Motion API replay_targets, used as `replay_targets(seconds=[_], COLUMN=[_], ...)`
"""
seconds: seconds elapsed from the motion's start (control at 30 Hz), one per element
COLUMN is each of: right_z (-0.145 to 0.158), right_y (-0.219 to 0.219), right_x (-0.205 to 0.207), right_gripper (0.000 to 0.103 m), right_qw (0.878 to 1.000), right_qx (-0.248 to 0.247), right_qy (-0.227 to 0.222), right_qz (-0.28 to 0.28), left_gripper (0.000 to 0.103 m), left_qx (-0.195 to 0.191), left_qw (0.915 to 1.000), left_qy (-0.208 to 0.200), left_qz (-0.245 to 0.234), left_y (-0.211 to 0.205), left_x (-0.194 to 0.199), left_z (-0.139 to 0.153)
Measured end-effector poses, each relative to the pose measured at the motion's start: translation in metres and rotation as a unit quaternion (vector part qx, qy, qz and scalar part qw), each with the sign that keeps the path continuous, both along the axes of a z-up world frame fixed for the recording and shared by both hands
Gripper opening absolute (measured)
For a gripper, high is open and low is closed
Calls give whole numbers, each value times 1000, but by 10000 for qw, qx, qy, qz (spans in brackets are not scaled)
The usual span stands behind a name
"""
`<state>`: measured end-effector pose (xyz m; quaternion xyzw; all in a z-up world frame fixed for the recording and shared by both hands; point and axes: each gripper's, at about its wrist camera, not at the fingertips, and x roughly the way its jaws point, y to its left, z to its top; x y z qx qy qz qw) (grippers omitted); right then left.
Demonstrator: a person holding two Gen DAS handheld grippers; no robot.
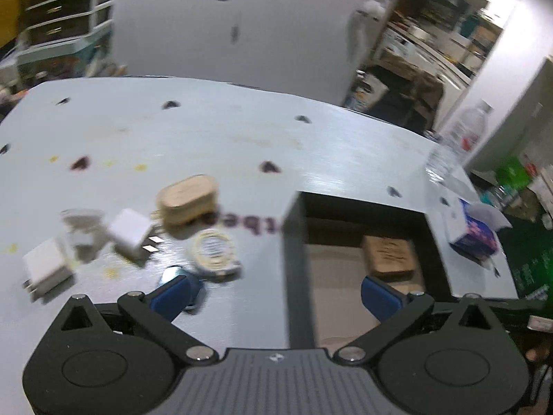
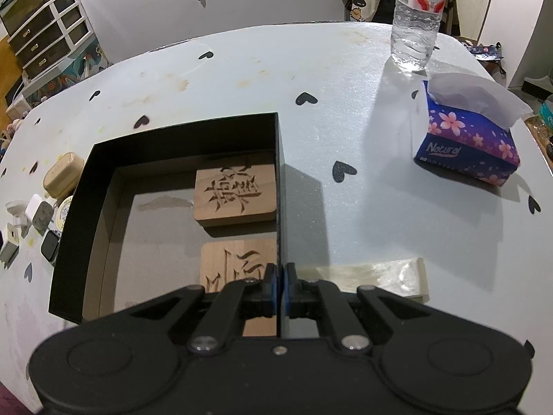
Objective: Organize rigid objects
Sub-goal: 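Withdraw the left tool from the box toward the white chargers, then grasp the large white charger with the left tool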
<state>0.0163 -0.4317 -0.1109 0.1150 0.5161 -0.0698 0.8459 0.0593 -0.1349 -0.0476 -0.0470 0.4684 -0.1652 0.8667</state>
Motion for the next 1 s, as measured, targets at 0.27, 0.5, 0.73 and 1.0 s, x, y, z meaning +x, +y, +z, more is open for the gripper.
replay_targets(seconds=[0.27,0.5,0.73,1.0], right_z=[0,-1,-3,-3], right_y=[0,0,0,0], right_x=[0,1,2,2], right_gripper=[4,4,4,4], right_qw=[10000,10000,10000,9999], right_qx=[-15,-11,-18,-7], right_qy=[14,36,62,73], right_qz=[8,-13,-45,-69], left_gripper=[103,103,103,102], left_qx=[155,489,808,967], left_qw=[9968,9875,9737,9664], left_qy=[12,-55,-123,-93], left_qz=[780,1498,2127,2381], left_y=[46,83,125,159], left_x=[10,22,39,56], left_z=[-9,-24,-46,-76])
